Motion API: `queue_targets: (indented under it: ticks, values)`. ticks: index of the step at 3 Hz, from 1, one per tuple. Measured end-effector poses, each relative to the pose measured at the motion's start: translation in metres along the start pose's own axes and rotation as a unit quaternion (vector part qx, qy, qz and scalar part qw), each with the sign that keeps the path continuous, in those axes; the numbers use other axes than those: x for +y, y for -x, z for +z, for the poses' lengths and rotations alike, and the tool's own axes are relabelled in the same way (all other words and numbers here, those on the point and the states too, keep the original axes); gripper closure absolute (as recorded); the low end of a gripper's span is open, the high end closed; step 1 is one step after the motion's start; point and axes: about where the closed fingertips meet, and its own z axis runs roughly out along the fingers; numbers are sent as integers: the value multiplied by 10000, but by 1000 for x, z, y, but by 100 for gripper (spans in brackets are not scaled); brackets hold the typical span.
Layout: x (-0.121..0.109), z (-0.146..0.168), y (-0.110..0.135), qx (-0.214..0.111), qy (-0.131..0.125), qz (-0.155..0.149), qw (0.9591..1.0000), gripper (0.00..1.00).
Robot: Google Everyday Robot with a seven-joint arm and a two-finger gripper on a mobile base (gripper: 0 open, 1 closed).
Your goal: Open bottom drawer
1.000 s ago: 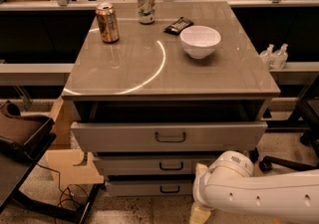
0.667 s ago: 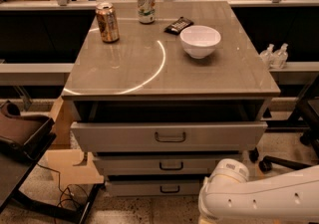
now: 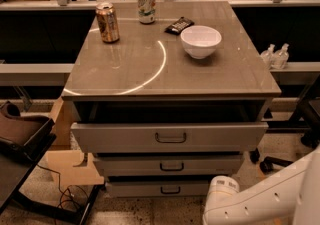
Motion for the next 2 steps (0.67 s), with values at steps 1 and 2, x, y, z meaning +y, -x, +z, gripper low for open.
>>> queue_targets:
  ticks: [1,2]
  values:
    - [9,44,0,-158,252,-210,9993,0]
    - [16,110,7,-572,457,-610,9954,0]
